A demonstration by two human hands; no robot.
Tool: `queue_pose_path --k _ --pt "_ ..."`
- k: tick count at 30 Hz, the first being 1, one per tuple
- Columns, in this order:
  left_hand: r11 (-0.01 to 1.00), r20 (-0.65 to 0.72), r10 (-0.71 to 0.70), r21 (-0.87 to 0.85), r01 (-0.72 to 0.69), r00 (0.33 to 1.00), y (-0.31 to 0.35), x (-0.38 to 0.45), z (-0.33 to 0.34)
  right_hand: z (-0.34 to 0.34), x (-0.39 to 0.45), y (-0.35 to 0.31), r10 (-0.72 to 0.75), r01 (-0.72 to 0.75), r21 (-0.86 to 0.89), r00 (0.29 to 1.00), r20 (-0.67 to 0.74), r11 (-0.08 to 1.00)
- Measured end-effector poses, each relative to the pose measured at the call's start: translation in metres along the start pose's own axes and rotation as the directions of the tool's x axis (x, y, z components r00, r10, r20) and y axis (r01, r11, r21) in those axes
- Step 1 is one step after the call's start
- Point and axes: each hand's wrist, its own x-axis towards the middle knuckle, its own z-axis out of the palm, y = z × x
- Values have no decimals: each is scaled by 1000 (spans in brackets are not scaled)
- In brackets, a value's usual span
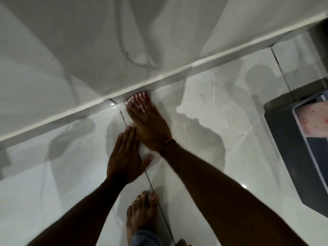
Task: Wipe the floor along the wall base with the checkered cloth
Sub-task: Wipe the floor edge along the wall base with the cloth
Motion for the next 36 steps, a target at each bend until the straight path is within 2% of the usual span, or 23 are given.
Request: queue_pose_path --k 2,5,6,10,12,17,20,23,26,30,34,36 --pt "997 -23 -61 -54 60 998 4 1 -1 -7 -3 22 -32 32 -33 999 -10 999" --pt "989 -56 -135 -72 131 989 9 3 1 -11 -3 7 124 -123 10 991 -59 992" --pt "988 -72 -139 -73 133 988 9 2 2 -10 -3 -4 116 -115 24 992 -52 993" --pt "986 -95 -155 -77 148 983 13 3 5 -12 1 -7 -98 98 12 994 43 995" --pt "975 -74 -205 -102 197 976 13 5 6 -21 0 8 -123 124 -7 986 116 992" --pt "966 -97 -238 -122 226 966 7 7 6 -43 -6 84 7 -7 -20 1000 -9 1000" --pt "968 -99 -236 -106 226 967 8 7 5 -65 -15 151 157 -159 42 987 39 986" --pt "967 -86 -240 -106 230 967 9 7 4 -86 -28 207 273 -273 12 960 -69 962" --pt "962 -54 -258 -111 251 965 7 8 5 -110 -30 259 454 -455 40 873 -176 890" --pt "958 -69 -273 -111 264 960 7 9 9 -139 -15 331 676 -689 5 710 -198 725" --pt "960 -86 -269 -106 260 959 4 8 15 -155 8 370 795 -814 -118 580 -175 568" --pt "961 -85 -270 -89 263 959 3 8 16 -155 17 371 832 -847 -67 531 -164 527"
